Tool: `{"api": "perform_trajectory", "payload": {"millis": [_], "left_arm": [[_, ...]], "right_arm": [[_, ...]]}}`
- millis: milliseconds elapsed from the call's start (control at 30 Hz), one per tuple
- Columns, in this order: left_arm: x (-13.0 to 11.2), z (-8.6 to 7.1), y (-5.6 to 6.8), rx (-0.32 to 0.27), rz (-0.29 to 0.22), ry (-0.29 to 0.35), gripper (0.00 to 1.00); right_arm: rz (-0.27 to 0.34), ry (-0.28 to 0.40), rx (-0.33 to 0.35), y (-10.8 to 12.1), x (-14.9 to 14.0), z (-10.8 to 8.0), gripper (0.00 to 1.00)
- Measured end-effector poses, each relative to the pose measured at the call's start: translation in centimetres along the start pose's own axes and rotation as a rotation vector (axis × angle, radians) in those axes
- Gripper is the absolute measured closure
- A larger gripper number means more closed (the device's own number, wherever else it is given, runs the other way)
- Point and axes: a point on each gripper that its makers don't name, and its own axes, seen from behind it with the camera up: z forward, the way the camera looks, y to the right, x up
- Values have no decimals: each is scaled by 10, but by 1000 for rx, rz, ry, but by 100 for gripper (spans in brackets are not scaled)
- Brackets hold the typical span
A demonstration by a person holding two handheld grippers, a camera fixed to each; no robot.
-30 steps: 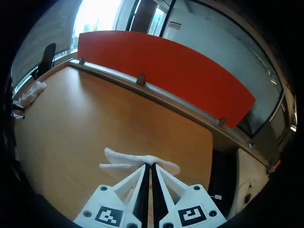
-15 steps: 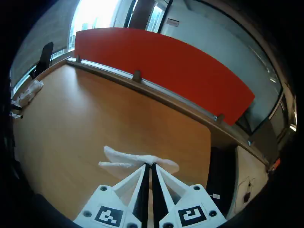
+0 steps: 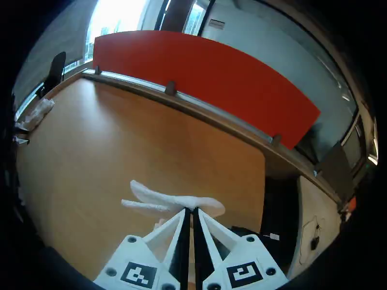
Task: Fold towel
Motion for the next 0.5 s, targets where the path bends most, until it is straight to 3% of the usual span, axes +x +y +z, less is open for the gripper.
{"api": "perform_trajectory", "payload": {"millis": [500], "left_arm": [[0, 2, 6, -12, 17, -5, 7]], "right_arm": [[99, -132, -37, 8, -103, -20, 96]]}}
